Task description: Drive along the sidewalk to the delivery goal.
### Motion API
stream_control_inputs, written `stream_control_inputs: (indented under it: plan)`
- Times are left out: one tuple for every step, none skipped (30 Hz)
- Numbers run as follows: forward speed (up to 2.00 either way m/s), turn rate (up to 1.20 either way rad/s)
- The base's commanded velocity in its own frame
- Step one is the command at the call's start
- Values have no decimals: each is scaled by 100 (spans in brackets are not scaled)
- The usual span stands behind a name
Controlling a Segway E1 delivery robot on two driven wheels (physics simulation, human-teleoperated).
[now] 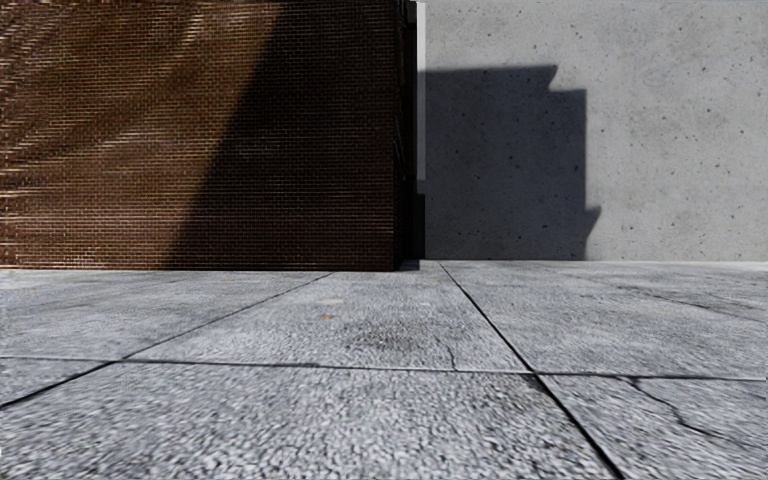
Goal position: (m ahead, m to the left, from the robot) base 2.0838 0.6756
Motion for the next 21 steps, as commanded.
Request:
stream_control_inputs:
  plan:
    - [107,49]
    - [107,49]
    - [107,49]
    - [106,49]
    - [106,49]
    - [105,49]
    - [104,50]
    - [104,51]
    - [104,51]
    - [104,51]
    - [104,51]
    - [104,51]
    - [104,51]
    - [104,51]
    - [104,51]
    - [104,51]
    - [104,51]
    - [104,51]
    - [104,51]
    - [104,51]
    - [104,51]
